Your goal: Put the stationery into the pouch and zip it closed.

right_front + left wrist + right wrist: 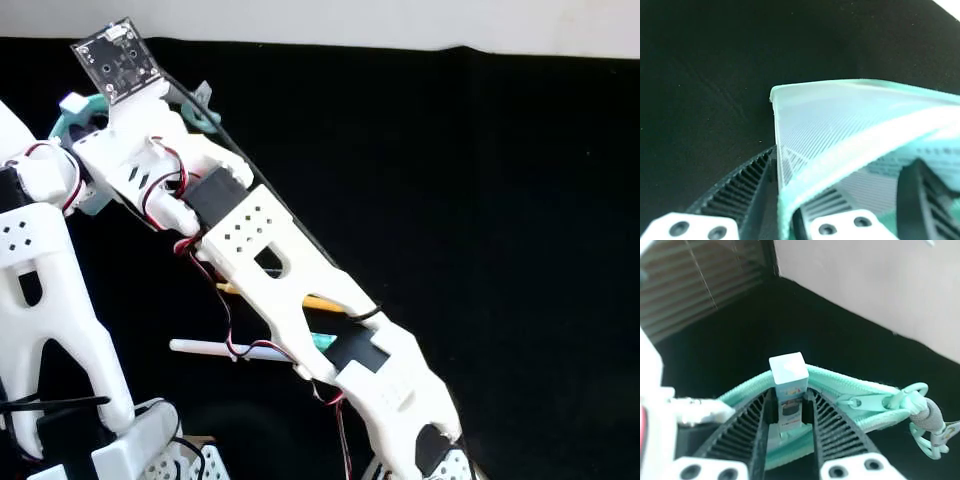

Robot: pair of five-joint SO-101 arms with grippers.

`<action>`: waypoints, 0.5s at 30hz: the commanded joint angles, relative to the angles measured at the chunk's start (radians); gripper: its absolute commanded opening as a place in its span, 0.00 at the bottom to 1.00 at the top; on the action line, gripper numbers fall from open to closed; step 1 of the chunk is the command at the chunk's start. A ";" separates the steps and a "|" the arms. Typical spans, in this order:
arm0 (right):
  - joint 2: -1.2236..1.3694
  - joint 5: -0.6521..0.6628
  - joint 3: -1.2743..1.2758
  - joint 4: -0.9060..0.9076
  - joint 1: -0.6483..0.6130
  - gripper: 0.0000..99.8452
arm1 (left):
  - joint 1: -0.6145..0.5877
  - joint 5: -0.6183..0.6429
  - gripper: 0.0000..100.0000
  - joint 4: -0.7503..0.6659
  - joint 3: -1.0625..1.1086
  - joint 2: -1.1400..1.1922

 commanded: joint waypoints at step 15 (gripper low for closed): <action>-0.094 0.114 0.007 0.133 0.025 0.31 | -0.013 -0.008 0.01 -0.025 -0.002 -0.008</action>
